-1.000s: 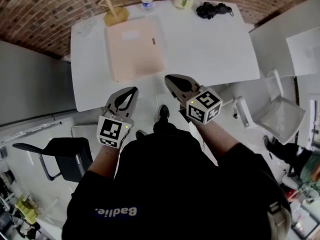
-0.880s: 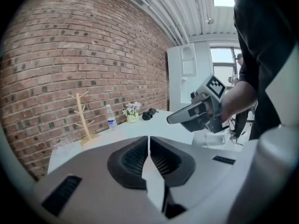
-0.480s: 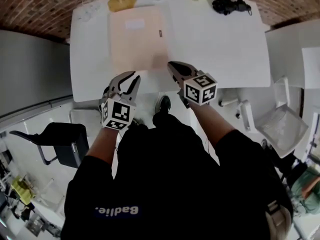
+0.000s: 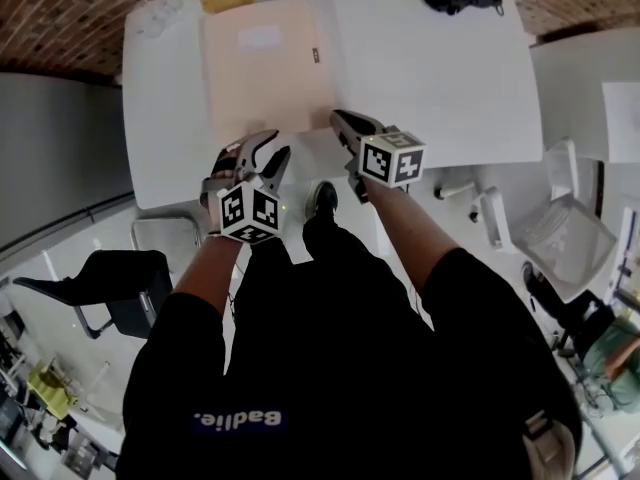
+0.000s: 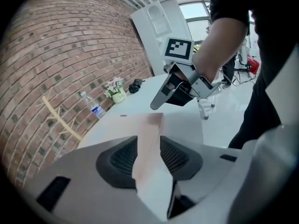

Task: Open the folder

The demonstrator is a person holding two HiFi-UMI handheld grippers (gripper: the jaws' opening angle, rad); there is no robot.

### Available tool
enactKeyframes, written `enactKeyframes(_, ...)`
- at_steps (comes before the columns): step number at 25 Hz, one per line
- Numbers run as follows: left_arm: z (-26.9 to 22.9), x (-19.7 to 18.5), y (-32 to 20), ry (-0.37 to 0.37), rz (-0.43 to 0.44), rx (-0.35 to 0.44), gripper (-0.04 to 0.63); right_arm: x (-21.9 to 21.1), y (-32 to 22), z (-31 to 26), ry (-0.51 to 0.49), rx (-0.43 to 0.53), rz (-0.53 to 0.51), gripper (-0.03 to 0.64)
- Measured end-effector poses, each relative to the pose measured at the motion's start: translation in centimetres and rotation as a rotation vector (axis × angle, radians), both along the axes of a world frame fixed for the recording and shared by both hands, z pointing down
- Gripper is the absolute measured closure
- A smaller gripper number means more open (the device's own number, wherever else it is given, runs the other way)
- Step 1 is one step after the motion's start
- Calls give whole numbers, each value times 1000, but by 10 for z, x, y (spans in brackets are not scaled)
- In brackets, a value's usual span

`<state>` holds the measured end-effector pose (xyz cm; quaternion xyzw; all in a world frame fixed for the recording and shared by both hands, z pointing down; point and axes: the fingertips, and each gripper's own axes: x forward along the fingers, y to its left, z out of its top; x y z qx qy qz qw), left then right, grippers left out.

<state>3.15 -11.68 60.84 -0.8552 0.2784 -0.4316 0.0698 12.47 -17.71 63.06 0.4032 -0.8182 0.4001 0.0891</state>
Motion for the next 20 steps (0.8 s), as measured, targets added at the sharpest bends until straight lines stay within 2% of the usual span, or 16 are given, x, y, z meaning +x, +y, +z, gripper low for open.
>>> enactKeyframes(4, 14, 4, -6, -85, 59, 25, 426, 0, 0, 10, 0, -27, 17, 588)
enactKeyframes(7, 22, 4, -11, -133, 73, 36, 414, 1, 1, 16, -8, -42, 23, 588)
enactKeyframes(20, 39, -4, -28, -221, 97, 33, 407, 1, 1, 18, -60, -55, 33, 588)
